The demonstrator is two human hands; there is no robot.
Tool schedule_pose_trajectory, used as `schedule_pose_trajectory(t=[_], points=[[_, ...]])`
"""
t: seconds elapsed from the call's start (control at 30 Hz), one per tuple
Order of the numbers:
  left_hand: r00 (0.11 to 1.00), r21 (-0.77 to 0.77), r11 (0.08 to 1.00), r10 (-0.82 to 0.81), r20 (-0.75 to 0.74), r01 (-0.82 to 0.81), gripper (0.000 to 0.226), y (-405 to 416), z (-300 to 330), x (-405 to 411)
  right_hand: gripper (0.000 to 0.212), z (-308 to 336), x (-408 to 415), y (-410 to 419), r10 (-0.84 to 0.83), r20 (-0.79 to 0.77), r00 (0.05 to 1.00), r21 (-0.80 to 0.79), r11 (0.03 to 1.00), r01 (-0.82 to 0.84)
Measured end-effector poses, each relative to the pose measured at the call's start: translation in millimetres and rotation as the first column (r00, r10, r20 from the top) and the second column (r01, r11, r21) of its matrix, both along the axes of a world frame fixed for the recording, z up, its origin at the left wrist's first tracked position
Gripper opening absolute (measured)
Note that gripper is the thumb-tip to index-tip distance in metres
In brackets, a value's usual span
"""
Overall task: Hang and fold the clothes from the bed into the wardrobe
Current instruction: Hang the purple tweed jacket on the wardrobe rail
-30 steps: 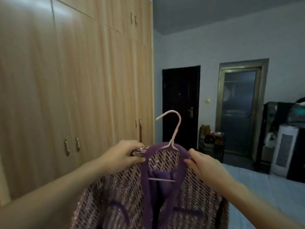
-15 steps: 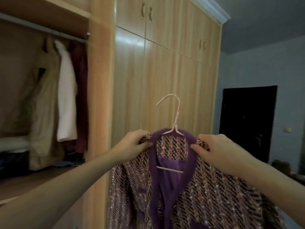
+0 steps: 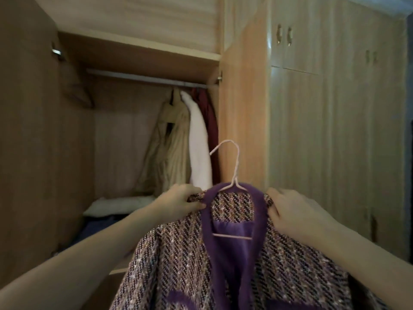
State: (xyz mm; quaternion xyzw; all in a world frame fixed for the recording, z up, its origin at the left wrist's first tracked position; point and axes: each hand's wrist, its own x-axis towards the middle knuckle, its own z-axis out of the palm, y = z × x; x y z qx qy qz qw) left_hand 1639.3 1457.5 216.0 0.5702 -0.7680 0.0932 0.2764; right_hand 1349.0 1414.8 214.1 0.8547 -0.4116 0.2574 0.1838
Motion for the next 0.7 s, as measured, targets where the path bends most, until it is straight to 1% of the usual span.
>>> schedule_pose_trajectory(t=[0.03, 0.1, 0.13, 0.17, 0.2, 0.23, 0.27, 0.33, 0.4, 0.47, 0.53, 0.6, 0.7], points=[[1.0, -0.004, 1.0, 0.019, 0.018, -0.019, 0.018, 8.9, 2.9, 14.8, 0.007, -0.1, 17.3, 3.8, 0.006, -0.005, 1.0, -0.019, 1.0, -0.006], [0.994, 0.024, 0.997, 0.076, 0.074, -0.078, 0.005, 32.1, 9.5, 52.9, 0.013, -1.7, 61.8, 10.5, 0.027, -0.015, 1.0, -0.058, 0.998, -0.028], [0.987, 0.037, 0.992, 0.112, 0.116, -0.117, 0.015, 42.2, 12.9, 69.7, 0.015, -2.5, 82.2, 15.4, 0.044, -0.019, 0.999, -0.071, 0.996, -0.045], [0.975, 0.051, 0.987, 0.14, 0.17, -0.151, 0.018, 52.3, 16.6, 86.9, 0.017, -3.4, 102.3, 18.9, 0.062, -0.023, 0.998, -0.086, 0.994, -0.064], [0.958, 0.072, 0.977, 0.179, 0.223, -0.199, 0.013, 61.8, 20.3, 103.4, 0.018, -3.6, 121.4, 22.4, 0.075, -0.03, 0.997, -0.105, 0.991, -0.078], [0.94, 0.07, 0.969, 0.211, 0.268, -0.237, 0.006, 68.4, 22.9, 120.6, 0.019, -2.2, 138.5, 24.7, 0.088, -0.032, 0.996, -0.127, 0.988, -0.091], [0.921, 0.056, 0.957, 0.258, 0.291, -0.286, 0.003, 74.3, 25.6, 134.4, 0.02, 0.3, 154.0, 25.3, 0.103, -0.029, 0.994, -0.145, 0.984, -0.106], [0.883, -0.01, 0.927, 0.361, 0.299, -0.375, 0.011, 80.7, 30.4, 158.5, 0.021, 7.3, 181.7, 20.2, 0.13, -0.016, 0.991, -0.163, 0.978, -0.131], [0.852, -0.109, 0.895, 0.445, 0.276, -0.432, 0.017, 81.6, 37.8, 175.3, 0.023, 16.6, 202.7, 9.2, 0.089, 0.004, 0.996, -0.213, 0.973, -0.086], [0.824, -0.209, 0.861, 0.506, 0.254, -0.464, 0.019, 76.3, 47.7, 192.8, 0.035, 30.3, 221.3, -6.3, -0.007, 0.067, 0.998, -0.263, 0.964, 0.024], [0.8, -0.256, 0.829, 0.552, 0.235, -0.497, 0.019, 66.2, 59.1, 208.6, 0.048, 43.8, 237.1, -24.2, -0.056, 0.132, 0.99, -0.274, 0.957, 0.091], [0.778, -0.271, 0.805, 0.586, 0.226, -0.527, 0.02, 52.7, 70.1, 222.9, 0.055, 54.6, 252.6, -43.3, -0.029, 0.142, 0.989, -0.276, 0.959, 0.068], [0.746, -0.295, 0.771, 0.63, 0.218, -0.565, 0.017, 29.0, 81.5, 245.4, 0.046, 65.5, 274.1, -70.1, 0.128, 0.106, 0.986, -0.239, 0.966, -0.1]])
